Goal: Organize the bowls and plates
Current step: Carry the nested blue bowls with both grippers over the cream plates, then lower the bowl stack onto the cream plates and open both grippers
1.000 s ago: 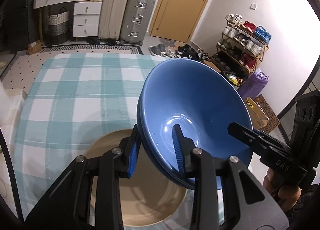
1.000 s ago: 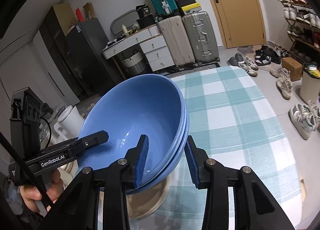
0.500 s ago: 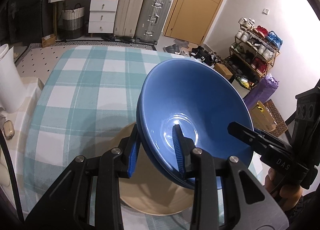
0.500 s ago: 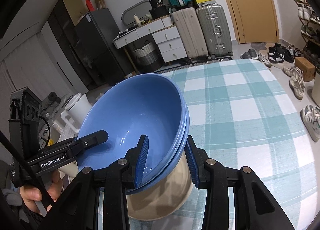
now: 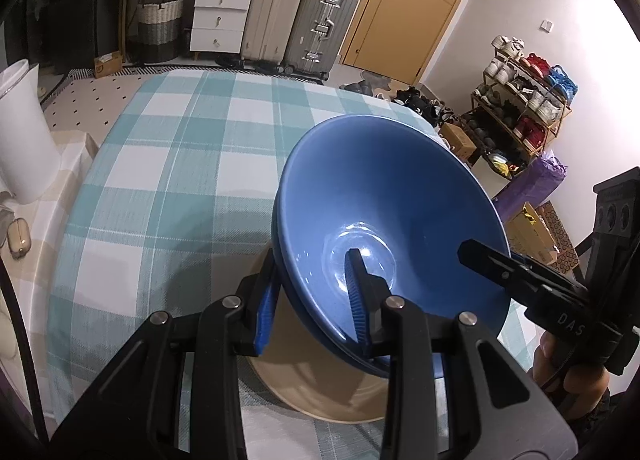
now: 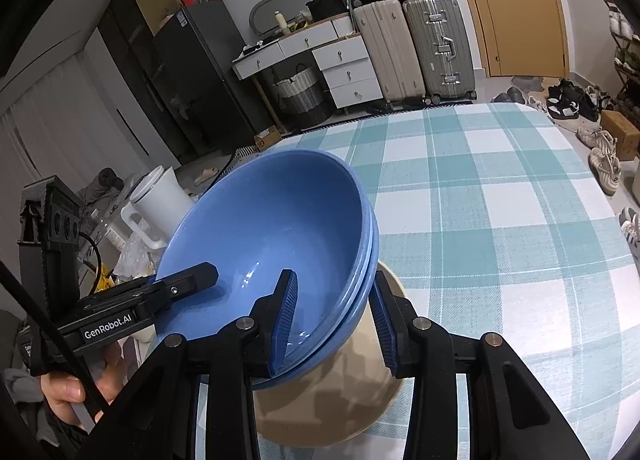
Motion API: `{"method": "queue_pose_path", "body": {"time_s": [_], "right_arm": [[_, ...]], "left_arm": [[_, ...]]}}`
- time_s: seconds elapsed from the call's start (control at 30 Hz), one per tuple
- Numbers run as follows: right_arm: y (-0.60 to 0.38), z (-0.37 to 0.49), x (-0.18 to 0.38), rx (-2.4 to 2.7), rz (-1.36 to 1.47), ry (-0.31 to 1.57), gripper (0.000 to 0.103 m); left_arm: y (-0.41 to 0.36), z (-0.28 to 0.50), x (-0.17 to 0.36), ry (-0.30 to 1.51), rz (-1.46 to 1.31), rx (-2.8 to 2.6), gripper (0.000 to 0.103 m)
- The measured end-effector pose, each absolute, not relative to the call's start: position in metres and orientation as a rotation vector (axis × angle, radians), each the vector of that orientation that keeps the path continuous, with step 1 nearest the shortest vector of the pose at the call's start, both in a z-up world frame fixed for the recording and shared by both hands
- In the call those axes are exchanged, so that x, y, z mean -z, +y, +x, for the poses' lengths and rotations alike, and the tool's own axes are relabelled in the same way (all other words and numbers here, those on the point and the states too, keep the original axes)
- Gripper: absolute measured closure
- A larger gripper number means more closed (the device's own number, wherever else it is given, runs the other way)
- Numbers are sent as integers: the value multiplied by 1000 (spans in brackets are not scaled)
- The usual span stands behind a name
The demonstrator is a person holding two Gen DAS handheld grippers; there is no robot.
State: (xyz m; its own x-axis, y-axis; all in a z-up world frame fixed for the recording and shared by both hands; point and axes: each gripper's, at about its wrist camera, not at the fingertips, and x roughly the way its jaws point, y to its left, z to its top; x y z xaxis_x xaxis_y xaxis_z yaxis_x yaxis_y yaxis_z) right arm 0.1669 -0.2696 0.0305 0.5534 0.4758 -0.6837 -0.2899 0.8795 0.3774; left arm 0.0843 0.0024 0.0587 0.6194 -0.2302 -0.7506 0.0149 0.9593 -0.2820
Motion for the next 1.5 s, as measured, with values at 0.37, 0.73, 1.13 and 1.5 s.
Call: {"method": "queue_pose_path", "body": {"time_s": [0.37,0.73,1.13,1.5], "right_arm": [[-266,174,-19,-441,224,904,65],[-265,179,-16,-419,210,912,65],[-264,177,-17,-418,187,909,65],[-272,173,-22,-443,137,877,44]], "left_arm": [[8,98,-33,926,-276,142,75],[9,111,-25,932,-281,150,75],[9,117,-24,910,-233,152,72],[24,95,-42,778,-164,160,21]]}}
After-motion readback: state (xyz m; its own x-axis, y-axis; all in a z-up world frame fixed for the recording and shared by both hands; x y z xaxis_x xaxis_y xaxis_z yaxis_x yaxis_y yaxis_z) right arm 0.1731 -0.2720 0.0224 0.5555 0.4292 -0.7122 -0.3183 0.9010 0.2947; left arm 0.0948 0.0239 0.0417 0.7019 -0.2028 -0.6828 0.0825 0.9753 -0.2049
